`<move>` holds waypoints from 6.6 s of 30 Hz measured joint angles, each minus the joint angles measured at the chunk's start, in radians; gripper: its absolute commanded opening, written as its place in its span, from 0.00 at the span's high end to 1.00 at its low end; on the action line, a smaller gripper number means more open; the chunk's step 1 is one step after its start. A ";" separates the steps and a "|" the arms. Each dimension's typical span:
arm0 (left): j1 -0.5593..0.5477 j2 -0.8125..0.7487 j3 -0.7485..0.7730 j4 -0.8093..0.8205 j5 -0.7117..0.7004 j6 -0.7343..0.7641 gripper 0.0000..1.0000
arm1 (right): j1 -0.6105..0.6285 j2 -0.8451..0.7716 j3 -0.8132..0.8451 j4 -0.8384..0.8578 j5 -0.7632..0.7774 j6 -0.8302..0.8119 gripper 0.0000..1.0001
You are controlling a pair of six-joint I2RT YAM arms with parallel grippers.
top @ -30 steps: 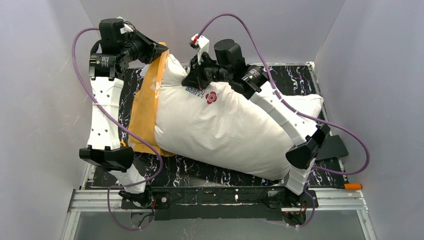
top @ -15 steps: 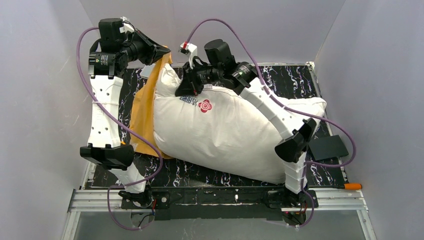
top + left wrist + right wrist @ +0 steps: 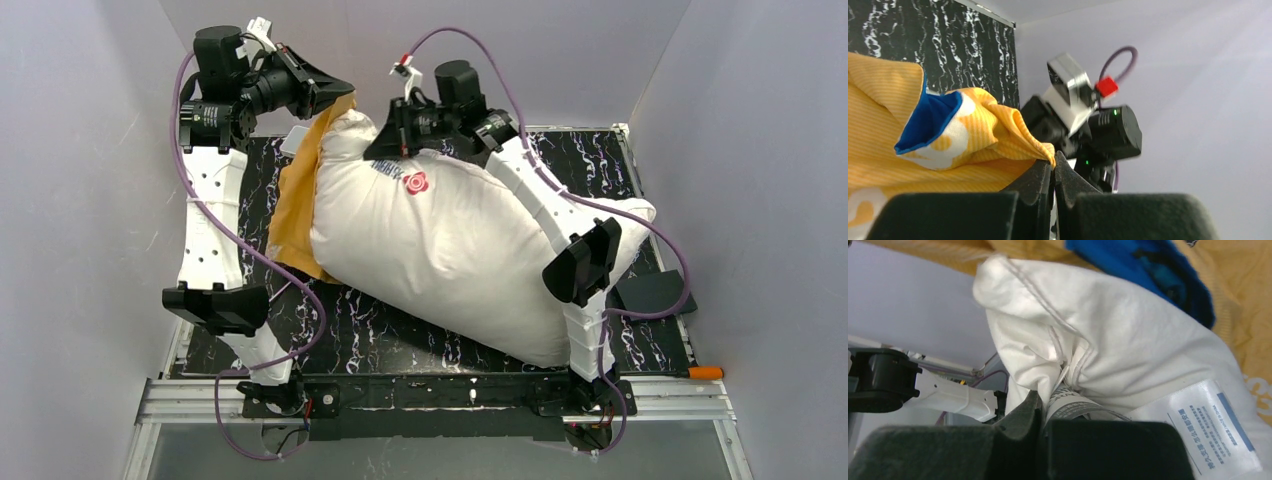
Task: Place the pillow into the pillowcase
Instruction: Stuff the pillow into the pillowcase.
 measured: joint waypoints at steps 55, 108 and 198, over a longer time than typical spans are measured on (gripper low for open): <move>-0.193 0.115 -0.002 0.238 0.126 -0.024 1.00 | -0.211 0.047 -0.014 0.235 -0.109 0.291 0.99; -0.157 0.052 -0.267 0.349 -0.049 -0.099 1.00 | -0.112 0.118 -0.047 0.090 -0.130 -0.053 0.94; -0.479 0.352 0.132 -0.052 -0.216 0.203 0.02 | -0.415 -0.027 -0.584 0.525 -0.077 0.685 0.99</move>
